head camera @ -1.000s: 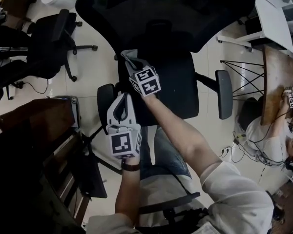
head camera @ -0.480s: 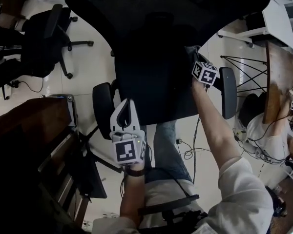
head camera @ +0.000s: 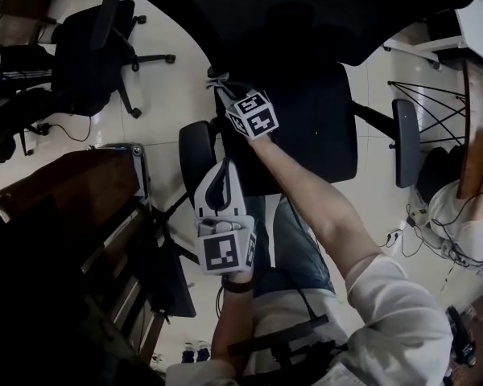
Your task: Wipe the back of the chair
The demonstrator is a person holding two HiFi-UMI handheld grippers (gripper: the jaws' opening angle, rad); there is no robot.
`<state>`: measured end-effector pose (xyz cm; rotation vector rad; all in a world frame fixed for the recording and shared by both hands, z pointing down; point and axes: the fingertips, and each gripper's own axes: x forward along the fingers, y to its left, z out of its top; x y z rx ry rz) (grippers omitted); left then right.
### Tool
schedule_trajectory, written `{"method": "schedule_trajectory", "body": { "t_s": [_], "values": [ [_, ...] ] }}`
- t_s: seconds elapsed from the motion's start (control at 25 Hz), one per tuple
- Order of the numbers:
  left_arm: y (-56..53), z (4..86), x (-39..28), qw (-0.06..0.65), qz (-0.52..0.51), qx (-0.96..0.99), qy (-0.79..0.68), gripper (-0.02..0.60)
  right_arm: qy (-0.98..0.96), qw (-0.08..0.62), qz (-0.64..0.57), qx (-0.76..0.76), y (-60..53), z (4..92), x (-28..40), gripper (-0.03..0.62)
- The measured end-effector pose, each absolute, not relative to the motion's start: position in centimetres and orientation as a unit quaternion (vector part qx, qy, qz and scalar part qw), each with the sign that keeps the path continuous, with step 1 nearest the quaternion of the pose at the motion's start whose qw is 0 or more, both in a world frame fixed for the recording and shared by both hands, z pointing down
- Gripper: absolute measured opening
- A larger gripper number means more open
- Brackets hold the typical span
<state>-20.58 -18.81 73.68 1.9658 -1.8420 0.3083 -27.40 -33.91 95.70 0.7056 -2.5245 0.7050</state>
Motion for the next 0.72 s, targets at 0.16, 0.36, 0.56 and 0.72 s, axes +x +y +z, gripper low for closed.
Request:
{"method": "schedule_trajectory", "body": {
  "t_s": [0.16,0.36,0.56,0.72],
  "values": [
    [-18.0,69.0,-24.8,0.207,0.086,0.708,-0.669,0.012,-0.883,0.137,0.288,0.344,-31.2,87.4,-24.1,0.018],
    [-17.5,61.1,-23.5,0.175,0.068,0.732,-0.655,0.012,-0.860,0.078,0.238,0.445,-25.1,70.7,-13.0,0.018],
    [-14.8,49.9,-18.2,0.103,0.037,0.764,-0.636,0.012,-0.849,0.028,0.149,0.507,-19.0,55.2,-3.4,0.018],
    [-9.0,41.7,-13.0,0.055,0.026,0.773,-0.632,0.014,-0.860,-0.048,0.097,0.499,-14.1,44.1,1.6,0.018]
  ]
}}
